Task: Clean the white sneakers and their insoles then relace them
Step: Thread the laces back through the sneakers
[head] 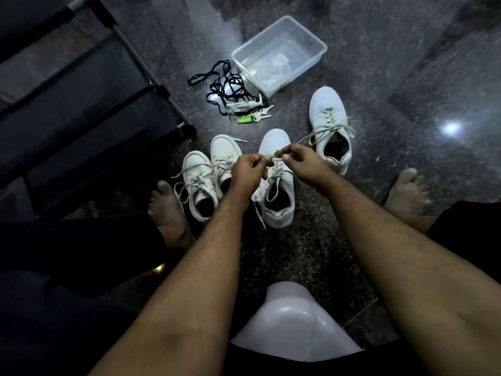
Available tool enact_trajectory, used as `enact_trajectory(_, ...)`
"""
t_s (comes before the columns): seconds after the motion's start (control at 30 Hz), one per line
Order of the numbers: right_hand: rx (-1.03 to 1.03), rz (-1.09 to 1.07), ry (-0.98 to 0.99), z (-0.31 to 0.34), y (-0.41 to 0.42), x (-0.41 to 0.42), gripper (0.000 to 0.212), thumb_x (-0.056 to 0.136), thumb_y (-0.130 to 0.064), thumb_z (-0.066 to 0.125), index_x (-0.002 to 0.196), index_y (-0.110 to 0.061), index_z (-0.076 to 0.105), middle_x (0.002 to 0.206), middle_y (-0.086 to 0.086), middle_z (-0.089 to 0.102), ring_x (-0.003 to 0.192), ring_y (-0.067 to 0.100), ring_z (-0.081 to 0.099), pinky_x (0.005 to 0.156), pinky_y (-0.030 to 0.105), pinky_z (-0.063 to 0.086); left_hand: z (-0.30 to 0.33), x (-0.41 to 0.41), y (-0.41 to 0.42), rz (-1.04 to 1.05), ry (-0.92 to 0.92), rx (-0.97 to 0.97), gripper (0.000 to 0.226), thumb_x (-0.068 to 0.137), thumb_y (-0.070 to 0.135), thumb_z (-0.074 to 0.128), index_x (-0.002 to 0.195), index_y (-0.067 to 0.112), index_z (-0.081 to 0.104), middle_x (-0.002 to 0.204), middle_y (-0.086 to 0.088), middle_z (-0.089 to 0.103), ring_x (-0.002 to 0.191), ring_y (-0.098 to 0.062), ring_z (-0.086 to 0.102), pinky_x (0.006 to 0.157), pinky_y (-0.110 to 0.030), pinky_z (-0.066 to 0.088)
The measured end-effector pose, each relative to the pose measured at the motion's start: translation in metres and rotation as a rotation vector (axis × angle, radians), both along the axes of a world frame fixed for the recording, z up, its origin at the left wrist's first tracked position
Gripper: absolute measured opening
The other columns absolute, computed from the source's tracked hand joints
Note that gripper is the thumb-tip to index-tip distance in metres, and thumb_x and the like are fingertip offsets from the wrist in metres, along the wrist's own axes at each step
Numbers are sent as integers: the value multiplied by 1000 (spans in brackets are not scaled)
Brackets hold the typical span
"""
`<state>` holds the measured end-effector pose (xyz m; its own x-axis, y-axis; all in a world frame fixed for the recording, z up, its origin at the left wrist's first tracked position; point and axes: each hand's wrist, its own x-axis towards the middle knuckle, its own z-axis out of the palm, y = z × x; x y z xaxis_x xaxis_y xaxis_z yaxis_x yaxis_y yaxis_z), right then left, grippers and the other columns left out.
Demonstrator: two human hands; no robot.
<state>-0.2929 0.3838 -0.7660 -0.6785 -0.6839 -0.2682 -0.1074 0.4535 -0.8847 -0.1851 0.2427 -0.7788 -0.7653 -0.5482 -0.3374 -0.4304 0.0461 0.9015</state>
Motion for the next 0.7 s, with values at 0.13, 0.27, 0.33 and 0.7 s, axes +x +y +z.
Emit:
enact_trajectory(0.13, -58, 141, 107, 6, -6, 4, 15, 88, -17, 72, 103, -20, 71, 91, 2, 72, 78, 6, 63, 81, 34, 54, 12, -3, 3, -77, 28, 77, 34, 100, 31, 58, 77, 8, 69, 54, -4, 62, 45, -11, 44, 49, -24, 34)
enact_trajectory(0.27, -17, 43, 139, 7, -7, 1, 13, 83, -25, 79, 95, -20, 78, 84, -3, 75, 79, 7, 68, 81, 38, 55, 12, -5, 3, -54, 23, 88, 40, 99, 43, 56, 79, 12, 72, 56, -7, 62, 45, -12, 43, 47, -22, 35)
enact_trajectory(0.33, -37, -11, 123, 4, -5, -2, 16, 85, -29, 75, 96, -18, 78, 86, -5, 76, 86, 10, 71, 84, 41, 56, 8, -2, 2, -43, 5, -2, 46, 93, 52, 57, 80, 11, 73, 57, -1, 62, 51, -14, 48, 54, -28, 39)
enact_trajectory(0.7, 348, 171, 309, 3, 1, 4, 23, 95, -37, 56, 111, -30, 71, 103, -2, 74, 100, 21, 67, 83, 35, 53, -3, 9, 4, -288, -109, -347, 17, 76, 9, 84, 90, 11, 75, 80, 3, 71, 68, -8, 63, 68, -17, 49)
